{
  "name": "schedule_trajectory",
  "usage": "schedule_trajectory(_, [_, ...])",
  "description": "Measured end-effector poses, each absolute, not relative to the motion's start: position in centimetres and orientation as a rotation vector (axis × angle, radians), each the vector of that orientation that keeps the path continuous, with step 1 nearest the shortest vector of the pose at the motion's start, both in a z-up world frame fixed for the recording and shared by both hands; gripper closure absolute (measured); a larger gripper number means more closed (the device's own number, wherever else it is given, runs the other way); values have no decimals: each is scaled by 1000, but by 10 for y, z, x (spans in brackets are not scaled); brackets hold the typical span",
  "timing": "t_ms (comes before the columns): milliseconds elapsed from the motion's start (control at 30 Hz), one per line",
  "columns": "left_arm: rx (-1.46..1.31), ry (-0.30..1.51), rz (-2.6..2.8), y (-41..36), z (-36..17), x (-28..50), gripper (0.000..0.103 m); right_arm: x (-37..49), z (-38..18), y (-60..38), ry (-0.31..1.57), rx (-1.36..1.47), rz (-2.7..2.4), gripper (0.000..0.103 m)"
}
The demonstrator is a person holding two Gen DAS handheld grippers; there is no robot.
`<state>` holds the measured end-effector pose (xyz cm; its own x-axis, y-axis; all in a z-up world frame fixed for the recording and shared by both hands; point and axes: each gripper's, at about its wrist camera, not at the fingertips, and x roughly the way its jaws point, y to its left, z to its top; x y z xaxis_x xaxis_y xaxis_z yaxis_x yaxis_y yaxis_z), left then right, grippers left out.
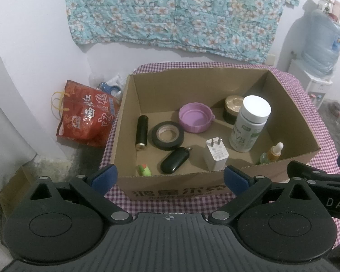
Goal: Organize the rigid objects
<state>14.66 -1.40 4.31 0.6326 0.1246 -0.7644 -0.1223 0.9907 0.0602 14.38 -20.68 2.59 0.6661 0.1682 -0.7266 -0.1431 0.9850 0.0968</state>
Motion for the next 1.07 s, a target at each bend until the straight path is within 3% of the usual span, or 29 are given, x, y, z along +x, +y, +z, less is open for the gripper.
schedule_trajectory(1067, [5,875,142,-14,44,147,2,143,26,-208,823,39,172,0])
